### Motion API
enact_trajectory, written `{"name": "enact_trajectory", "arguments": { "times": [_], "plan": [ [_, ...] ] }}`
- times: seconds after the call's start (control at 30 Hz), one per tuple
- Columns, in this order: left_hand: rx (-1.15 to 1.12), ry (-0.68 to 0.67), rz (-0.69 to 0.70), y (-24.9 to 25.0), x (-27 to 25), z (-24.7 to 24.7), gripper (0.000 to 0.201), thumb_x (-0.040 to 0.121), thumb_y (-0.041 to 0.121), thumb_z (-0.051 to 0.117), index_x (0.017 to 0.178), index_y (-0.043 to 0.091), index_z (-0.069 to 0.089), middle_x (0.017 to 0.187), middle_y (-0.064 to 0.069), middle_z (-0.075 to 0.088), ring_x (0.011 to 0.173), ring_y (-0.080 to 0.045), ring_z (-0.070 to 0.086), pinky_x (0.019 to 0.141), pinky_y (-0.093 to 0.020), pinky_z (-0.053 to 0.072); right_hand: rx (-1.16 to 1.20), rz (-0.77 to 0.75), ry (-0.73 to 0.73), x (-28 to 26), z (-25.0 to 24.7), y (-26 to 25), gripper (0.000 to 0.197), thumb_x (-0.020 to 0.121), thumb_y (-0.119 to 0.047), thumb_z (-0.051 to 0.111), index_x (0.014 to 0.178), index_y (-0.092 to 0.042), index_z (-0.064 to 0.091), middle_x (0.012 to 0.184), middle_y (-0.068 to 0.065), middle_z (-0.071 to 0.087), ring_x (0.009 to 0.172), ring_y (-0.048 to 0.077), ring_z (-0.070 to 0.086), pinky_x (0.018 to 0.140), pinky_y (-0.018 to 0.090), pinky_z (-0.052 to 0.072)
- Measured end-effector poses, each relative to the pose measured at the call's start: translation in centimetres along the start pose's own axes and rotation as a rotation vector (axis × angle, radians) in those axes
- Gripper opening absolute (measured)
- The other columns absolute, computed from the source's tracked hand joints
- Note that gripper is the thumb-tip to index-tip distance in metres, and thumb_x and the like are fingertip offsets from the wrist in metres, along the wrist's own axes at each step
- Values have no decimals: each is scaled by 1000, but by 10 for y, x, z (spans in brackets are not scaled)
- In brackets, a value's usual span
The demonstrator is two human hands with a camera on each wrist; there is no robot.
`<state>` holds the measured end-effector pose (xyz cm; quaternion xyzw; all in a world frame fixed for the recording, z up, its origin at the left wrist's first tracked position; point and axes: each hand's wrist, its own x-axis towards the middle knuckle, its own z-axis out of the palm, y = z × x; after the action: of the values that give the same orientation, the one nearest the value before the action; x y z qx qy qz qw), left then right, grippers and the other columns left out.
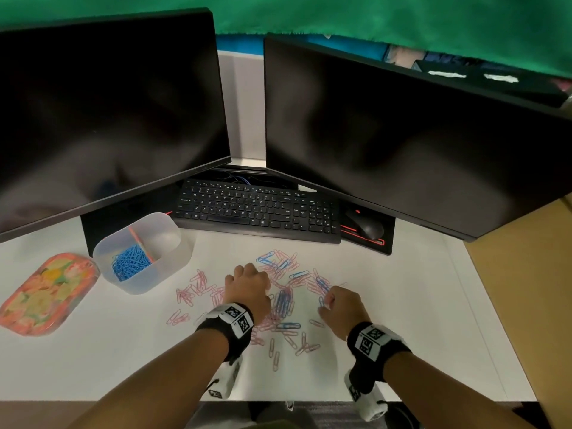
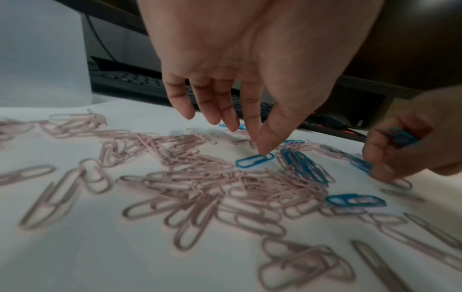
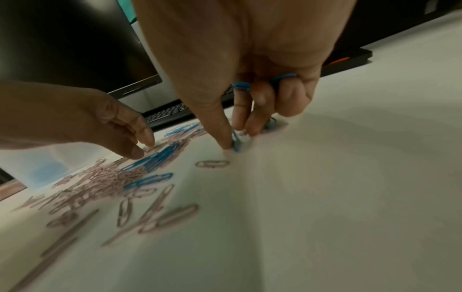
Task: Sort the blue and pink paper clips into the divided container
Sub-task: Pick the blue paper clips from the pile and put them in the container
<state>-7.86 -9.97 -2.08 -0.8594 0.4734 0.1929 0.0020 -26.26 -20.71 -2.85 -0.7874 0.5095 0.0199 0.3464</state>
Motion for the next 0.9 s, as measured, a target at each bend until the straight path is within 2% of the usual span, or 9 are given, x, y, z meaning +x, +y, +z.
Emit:
{"name": "enact_trajectory", "arguments": {
  "times": [0.17,0.3,0.4,0.5,0.53,0.6,0.67,0.77,0.9],
  "plan": [
    [181,-46,30,2,2,0,22,88,25,53,108,19,61,116,-4,48,110,-25,41,97,-40,38,-27,-27,-3,4,2,-9,16,81,-1,54,81,-17,54,92,7,63,80,21,57,70,24,47],
    [162,-63,49,2,5,-3,24,87,22,51,109,17,60,115,-5,48,109,-25,41,96,-39,39,-29,-1,-61,8,2,-11,22,80,2,52,88,-18,54,100,9,62,84,21,56,71,23,45],
    [-58,3,103,2,3,-5,19,89,21,47,103,17,60,108,-2,58,102,-22,52,91,-36,46,-26,-4,-110,11,4,-10,23,83,3,50,98,-13,59,108,10,62,92,22,57,76,21,43],
    [-468,6,60,2,1,-6,13,89,13,46,91,19,58,90,-1,67,80,-20,62,74,-31,55,52,-23,-177,12,1,-11,21,90,-3,45,103,-2,61,112,11,62,107,23,56,85,21,41],
    [-547,5,35,2,1,-6,16,89,10,45,90,19,58,85,-2,67,74,-20,63,68,-30,55,105,6,-207,13,-1,-13,21,91,-7,44,101,0,62,107,12,63,103,24,57,82,23,43],
    [-673,-21,-36,2,4,-3,23,88,8,42,95,22,59,83,-4,67,71,-21,66,63,-30,55,293,123,-280,15,-5,-18,21,92,-10,43,88,-1,61,82,12,59,74,22,55,62,25,42],
    [-781,-56,-106,3,8,1,28,87,5,41,95,24,61,85,1,66,78,-21,69,71,-31,57,558,272,-333,15,-8,-23,20,86,-4,39,71,-6,52,65,8,41,53,17,36,49,22,26],
    [-951,-59,-170,6,13,4,35,80,-5,40,85,21,63,85,-2,68,76,-22,63,81,-38,57,852,367,-318,14,-6,-26,23,81,-4,34,62,-9,45,61,9,39,48,18,33,47,23,21],
    [-1155,-125,-220,11,13,-3,39,81,-14,31,89,12,59,80,-12,65,63,-18,55,61,-30,47,1049,424,-390,13,-6,-32,18,81,-8,35,67,-8,46,61,10,45,51,21,40,50,28,28]
  ]
}}
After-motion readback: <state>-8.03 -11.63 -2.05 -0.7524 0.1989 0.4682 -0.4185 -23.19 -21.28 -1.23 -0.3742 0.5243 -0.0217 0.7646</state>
